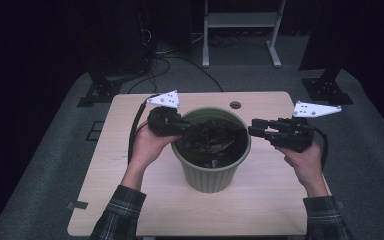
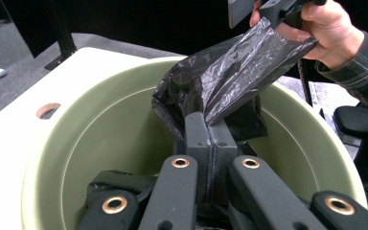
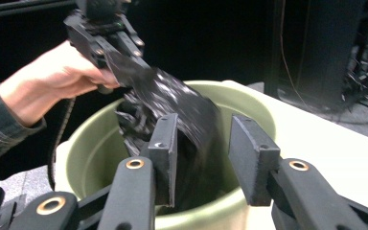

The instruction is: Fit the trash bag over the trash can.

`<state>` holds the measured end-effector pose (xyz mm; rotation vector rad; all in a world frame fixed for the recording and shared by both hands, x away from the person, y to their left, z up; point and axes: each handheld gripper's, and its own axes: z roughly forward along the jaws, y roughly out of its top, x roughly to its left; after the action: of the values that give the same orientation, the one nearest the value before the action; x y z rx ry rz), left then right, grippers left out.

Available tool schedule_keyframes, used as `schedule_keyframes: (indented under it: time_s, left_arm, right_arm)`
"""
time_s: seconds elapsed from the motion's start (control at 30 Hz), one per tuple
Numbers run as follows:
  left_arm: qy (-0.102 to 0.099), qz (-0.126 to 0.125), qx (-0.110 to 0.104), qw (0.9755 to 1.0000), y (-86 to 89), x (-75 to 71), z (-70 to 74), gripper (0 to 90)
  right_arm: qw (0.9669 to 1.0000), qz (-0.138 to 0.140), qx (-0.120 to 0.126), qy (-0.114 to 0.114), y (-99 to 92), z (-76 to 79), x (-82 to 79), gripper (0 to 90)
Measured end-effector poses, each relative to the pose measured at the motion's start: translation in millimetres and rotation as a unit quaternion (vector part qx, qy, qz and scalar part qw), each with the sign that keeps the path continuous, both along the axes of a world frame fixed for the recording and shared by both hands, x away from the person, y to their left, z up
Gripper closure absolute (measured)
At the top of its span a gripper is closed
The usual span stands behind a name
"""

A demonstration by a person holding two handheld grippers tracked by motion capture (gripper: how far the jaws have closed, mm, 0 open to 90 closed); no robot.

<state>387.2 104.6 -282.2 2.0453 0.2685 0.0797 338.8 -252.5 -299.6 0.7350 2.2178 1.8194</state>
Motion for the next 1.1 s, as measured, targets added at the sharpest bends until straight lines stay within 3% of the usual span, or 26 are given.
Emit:
schedule_keyframes:
  time_s: [0.33,0.93,1.1]
  left_arm:
    - [0.004,-0.005,0.002,1.0000,-3.6,0.9,-0.2,89.6]
    - [0.009,-0.021,0.005,0.9997,-6.3,-1.0,0.1,89.6]
    - [0.013,-0.026,0.004,0.9996,-6.0,-1.2,0.2,89.6]
  right_arm:
    - [0.9991,0.036,0.002,-0.020,34.2,16.7,-0.1,60.6]
    - [0.9991,0.040,-0.003,-0.015,50.4,13.2,10.2,61.6]
    - [0.9991,0.037,0.008,-0.018,49.4,17.0,13.1,61.6]
